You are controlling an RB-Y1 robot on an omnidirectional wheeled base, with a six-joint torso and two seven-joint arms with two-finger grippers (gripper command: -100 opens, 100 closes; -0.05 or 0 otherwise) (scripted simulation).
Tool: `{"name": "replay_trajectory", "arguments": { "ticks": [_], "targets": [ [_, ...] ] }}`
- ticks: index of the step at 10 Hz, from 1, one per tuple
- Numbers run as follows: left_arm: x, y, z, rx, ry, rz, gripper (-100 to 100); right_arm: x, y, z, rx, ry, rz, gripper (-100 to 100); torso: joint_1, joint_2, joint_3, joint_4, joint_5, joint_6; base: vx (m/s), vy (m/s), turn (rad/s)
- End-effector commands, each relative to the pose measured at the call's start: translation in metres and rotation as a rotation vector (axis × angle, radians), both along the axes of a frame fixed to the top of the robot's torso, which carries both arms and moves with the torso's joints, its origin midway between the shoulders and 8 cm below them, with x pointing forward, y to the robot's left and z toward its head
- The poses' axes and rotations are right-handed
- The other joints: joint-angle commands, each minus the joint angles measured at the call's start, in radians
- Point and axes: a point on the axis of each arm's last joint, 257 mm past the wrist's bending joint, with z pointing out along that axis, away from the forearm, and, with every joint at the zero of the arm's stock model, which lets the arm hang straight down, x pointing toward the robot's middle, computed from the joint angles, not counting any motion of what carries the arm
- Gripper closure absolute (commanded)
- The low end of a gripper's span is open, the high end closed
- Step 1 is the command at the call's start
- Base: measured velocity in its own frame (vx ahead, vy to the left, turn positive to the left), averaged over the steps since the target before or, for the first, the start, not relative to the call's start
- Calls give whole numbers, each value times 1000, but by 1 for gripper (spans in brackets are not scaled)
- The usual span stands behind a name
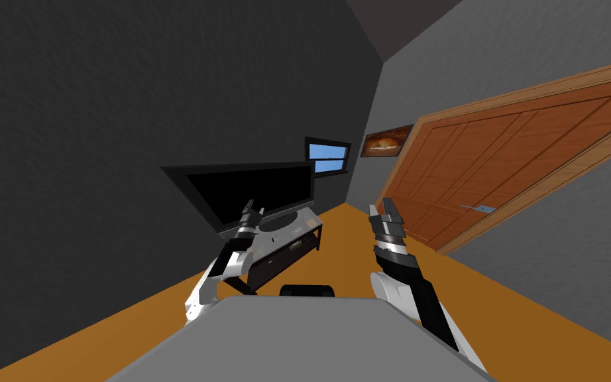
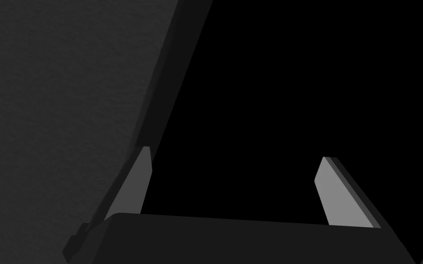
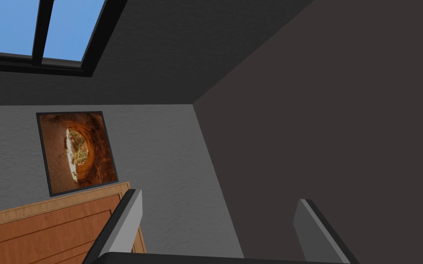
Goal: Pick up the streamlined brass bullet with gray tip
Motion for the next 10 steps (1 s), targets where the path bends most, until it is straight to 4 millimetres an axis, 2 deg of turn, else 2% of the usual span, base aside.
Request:
{"name": "replay_trajectory", "arguments": {
  "ticks": [1,2,3,4,6,7,9,10],
  "targets": [
    [12,6,-31,-51,82,-7,-100,0,0,0,0,0,0,0,0,0,0,0,0,0,21,48,-47],
    [12,6,-33,-52,91,-7,-100,0,0,0,0,0,0,0,1,0,0,0,0,0,13,38,-9],
    [22,9,-52,-84,142,-12,-100,0,0,0,0,0,0,0,0,1,0,0,0,0,10,29,-31],
    [22,9,-52,-84,143,-12,-100,0,0,0,0,0,0,0,-1,1,0,0,0,0,7,21,-20],
    [39,13,-86,-148,234,-21,-100,0,0,0,0,0,0,0,-1,1,0,0,0,0,13,32,-39],
    [39,14,-92,-150,253,-20,-100,0,0,0,0,0,0,0,0,1,0,0,0,0,9,34,-25],
    [54,17,-123,-216,338,-30,-100,0,0,0,0,0,0,0,-1,1,0,0,0,0,16,35,-47],
    [54,17,-134,-220,368,-26,-100,0,0,0,0,0,0,0,-1,0,0,0,0,0,15,35,-20]
  ]
}}
